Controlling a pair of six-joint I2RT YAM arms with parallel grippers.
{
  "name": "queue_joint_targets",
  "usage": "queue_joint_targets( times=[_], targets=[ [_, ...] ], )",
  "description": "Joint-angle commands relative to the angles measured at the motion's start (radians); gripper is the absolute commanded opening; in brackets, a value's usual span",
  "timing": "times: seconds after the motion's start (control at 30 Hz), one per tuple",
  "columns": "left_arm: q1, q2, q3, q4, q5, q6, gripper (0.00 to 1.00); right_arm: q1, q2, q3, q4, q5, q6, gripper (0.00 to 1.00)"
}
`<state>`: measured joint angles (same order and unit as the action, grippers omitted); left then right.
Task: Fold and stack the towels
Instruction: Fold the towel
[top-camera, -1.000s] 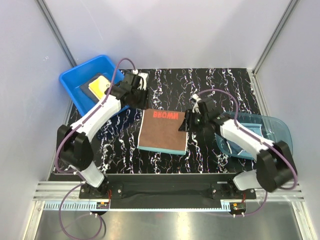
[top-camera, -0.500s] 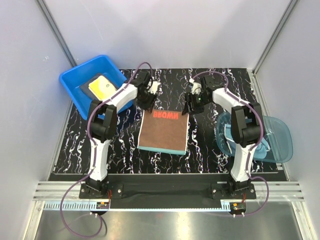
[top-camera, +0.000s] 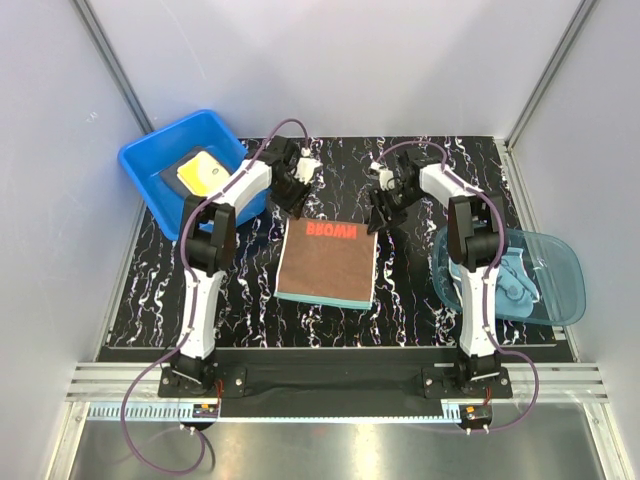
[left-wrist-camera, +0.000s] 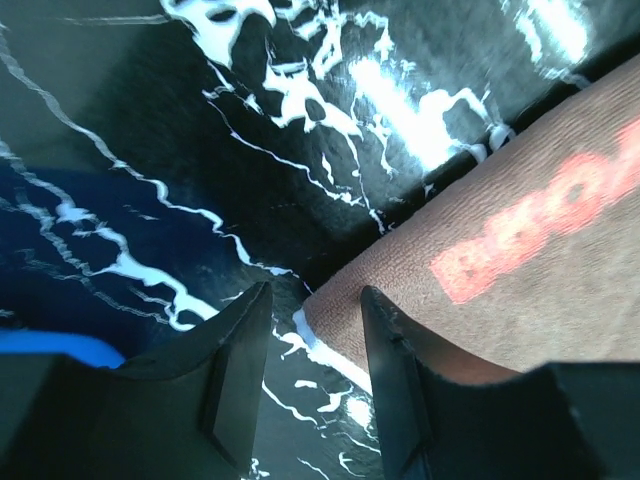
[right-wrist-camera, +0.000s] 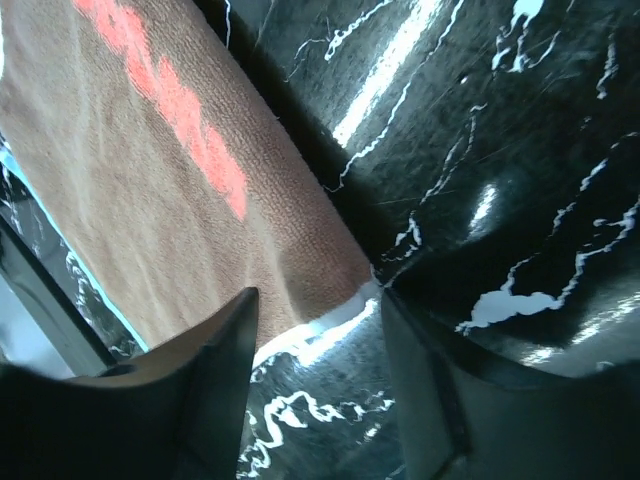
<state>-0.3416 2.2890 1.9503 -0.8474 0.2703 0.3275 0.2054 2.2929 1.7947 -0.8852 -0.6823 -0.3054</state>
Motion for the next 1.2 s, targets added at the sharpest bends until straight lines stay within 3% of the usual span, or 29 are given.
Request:
queue_joint_targets(
  times=[0.0, 0.13, 0.37, 0.6, 0.77, 0.87, 0.93, 1.03, 1.1, 1.17],
  targets=[
    [0.016, 0.032, 0.07, -0.031, 0.043, 0.059, 0.45, -0.004, 0.031, 0.072, -0.051, -0.034, -0.083, 0.55],
    [0.019, 0.053, 0.09, -0.038, 0.037, 0.056, 0.36, -0.008, 0.06, 0.094, -0.054, -0.011, -0.098, 0.43],
    [0.024, 0.063, 0.105, -0.033, 0.033, 0.065, 0.36, -0.014, 0.083, 0.112, -0.064, -0.022, -0.135, 0.36],
    [0.026, 0.072, 0.122, -0.065, 0.032, 0.079, 0.41, -0.018, 0.105, 0.152, -0.072, -0.026, -0.141, 0.39],
    [0.029, 0.073, 0.122, -0.085, 0.021, 0.087, 0.41, -0.018, 0.126, 0.196, -0.101, -0.065, -0.15, 0.46],
    [0.033, 0.087, 0.125, -0.094, 0.052, 0.088, 0.3, -0.017, 0.143, 0.218, -0.127, -0.075, -0.165, 0.39],
    [0.033, 0.098, 0.13, -0.107, 0.058, 0.09, 0.16, -0.018, 0.146, 0.224, -0.136, -0.069, -0.17, 0.29],
    [0.032, 0.107, 0.14, -0.128, 0.061, 0.096, 0.02, -0.029, 0.152, 0.226, -0.153, -0.056, -0.184, 0.27],
    [0.032, 0.107, 0.145, -0.134, 0.078, 0.097, 0.0, -0.049, 0.16, 0.232, -0.155, -0.074, -0.19, 0.25],
    [0.033, 0.104, 0.153, -0.122, 0.104, 0.084, 0.0, -0.057, 0.165, 0.238, -0.146, -0.066, -0.187, 0.1]
  ],
)
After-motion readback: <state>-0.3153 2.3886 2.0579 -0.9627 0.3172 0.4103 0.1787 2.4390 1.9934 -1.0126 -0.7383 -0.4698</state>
